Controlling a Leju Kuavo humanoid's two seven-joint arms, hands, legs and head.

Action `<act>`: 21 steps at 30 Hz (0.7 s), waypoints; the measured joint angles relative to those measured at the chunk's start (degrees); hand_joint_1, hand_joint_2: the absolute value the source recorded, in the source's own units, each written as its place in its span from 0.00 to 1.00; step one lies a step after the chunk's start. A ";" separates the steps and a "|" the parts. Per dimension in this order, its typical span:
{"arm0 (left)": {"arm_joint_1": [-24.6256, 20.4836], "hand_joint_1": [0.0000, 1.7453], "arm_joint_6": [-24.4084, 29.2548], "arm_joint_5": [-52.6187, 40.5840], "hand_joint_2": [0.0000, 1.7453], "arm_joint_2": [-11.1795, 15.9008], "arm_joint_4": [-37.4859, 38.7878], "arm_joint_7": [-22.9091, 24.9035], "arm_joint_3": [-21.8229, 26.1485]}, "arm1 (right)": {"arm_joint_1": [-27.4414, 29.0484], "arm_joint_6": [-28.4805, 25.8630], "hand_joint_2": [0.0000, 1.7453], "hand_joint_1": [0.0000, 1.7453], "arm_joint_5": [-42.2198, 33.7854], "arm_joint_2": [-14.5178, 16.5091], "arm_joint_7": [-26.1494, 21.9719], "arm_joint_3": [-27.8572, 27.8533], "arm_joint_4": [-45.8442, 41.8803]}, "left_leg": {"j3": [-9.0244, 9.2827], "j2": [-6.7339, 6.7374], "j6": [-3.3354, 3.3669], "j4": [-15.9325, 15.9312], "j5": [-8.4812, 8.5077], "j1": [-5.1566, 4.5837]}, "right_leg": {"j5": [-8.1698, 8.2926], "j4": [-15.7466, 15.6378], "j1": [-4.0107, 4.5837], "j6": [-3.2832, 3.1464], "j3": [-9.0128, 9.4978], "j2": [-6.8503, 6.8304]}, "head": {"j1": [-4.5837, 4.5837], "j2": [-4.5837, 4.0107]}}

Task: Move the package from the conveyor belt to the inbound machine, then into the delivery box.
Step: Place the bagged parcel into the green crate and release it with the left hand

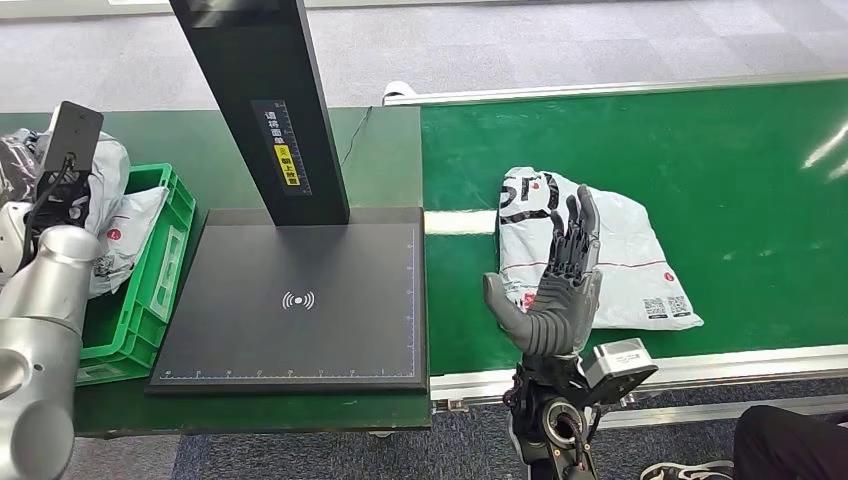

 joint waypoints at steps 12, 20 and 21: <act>-1.21 0.83 -17.37 -7.15 1.00 -0.21 4.30 6.68 -3.13 | -0.05 -0.01 1.00 0.00 0.39 -0.13 -0.01 -0.10 -0.51 | 0.00 -0.02 0.00 0.00 0.01 0.00 | 0.00 0.00 0.00 0.00 0.00 0.00 | -0.01 0.00; -0.79 0.00 -21.64 -9.15 1.00 -1.14 5.78 8.00 -4.81 | -0.39 -0.01 1.00 0.00 0.48 -0.13 0.00 -0.10 -0.49 | -0.01 -0.05 0.00 0.00 0.00 0.00 | 0.00 0.00 -0.01 0.00 0.01 -0.01 | 0.00 0.00; -0.70 0.00 -20.41 -8.81 1.00 -1.21 5.82 7.80 -4.84 | -0.39 -0.01 1.00 0.00 0.50 -0.13 0.00 -0.10 -0.48 | -0.01 -0.06 0.00 0.00 0.00 0.00 | 0.00 0.00 -0.01 0.00 0.01 -0.01 | 0.00 0.01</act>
